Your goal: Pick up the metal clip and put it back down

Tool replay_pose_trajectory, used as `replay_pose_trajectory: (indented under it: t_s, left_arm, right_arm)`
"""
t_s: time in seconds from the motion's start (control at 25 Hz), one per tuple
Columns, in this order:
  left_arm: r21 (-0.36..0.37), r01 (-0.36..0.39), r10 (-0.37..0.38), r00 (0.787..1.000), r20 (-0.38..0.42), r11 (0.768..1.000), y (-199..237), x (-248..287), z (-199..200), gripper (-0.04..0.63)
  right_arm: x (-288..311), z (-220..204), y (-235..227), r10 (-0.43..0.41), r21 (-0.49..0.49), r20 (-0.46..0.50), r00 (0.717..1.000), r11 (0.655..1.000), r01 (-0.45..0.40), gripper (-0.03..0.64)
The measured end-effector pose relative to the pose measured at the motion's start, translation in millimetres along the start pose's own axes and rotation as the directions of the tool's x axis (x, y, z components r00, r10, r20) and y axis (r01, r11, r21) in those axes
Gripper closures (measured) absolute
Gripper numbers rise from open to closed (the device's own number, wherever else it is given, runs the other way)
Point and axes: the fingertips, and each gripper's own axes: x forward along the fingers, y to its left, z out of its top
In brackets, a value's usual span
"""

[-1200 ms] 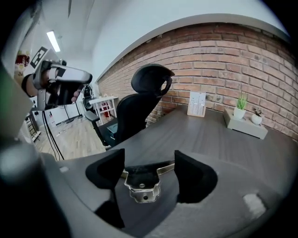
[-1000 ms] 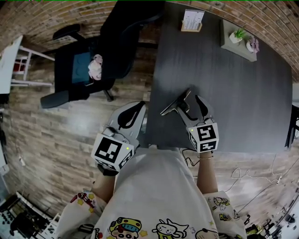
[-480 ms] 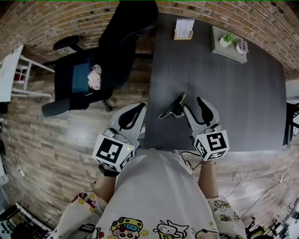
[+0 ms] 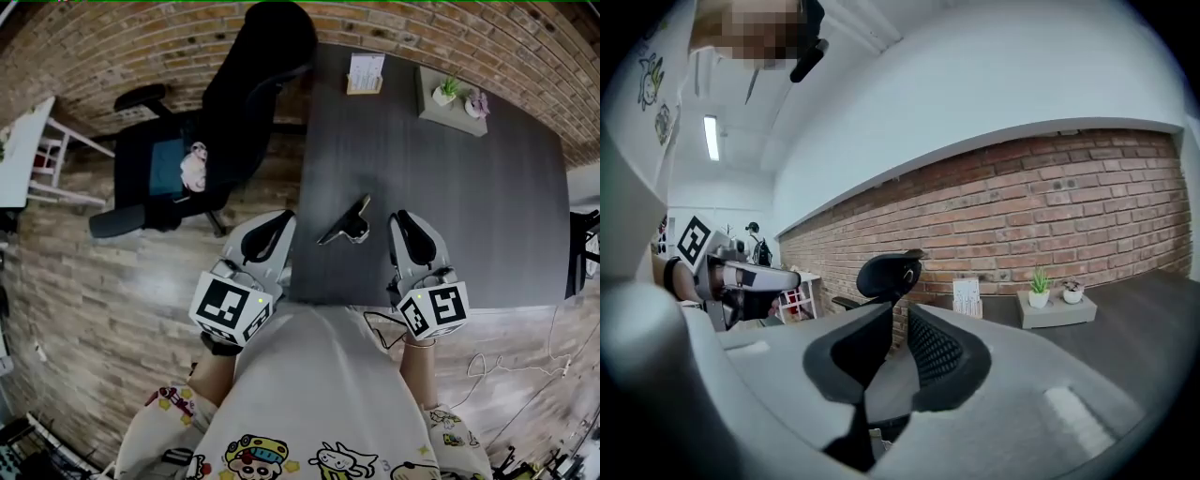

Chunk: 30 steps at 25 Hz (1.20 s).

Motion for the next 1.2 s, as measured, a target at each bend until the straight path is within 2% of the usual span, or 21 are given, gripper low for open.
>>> replay_pose_trajectory:
  t_s: [0.28,0.76,1.2]
  left_arm:
    - [-0.002,-0.011,0.011,1.0,0.014,1.0,3.7,0.3,-1.7,0.595]
    - [-0.006,-0.011,0.011,1.0,0.013,1.0,5.5,4.4,-1.4,0.595]
    - [-0.003,-0.006,0.006,1.0,0.011,1.0,4.5,0.3,-2.7,0.595]
  right_arm:
    - [-10.5,10.4,-0.8,-0.006,0.005,0.03,1.0,1.0,0.006,0.615]
    - [-17.9,18.0,-6.7,-0.027,-0.026,0.05,0.998,0.999,0.029,0.615]
    - [-15.9,11.7,-0.5,-0.024,-0.023,0.028,0.999,0.999,0.024,0.615]
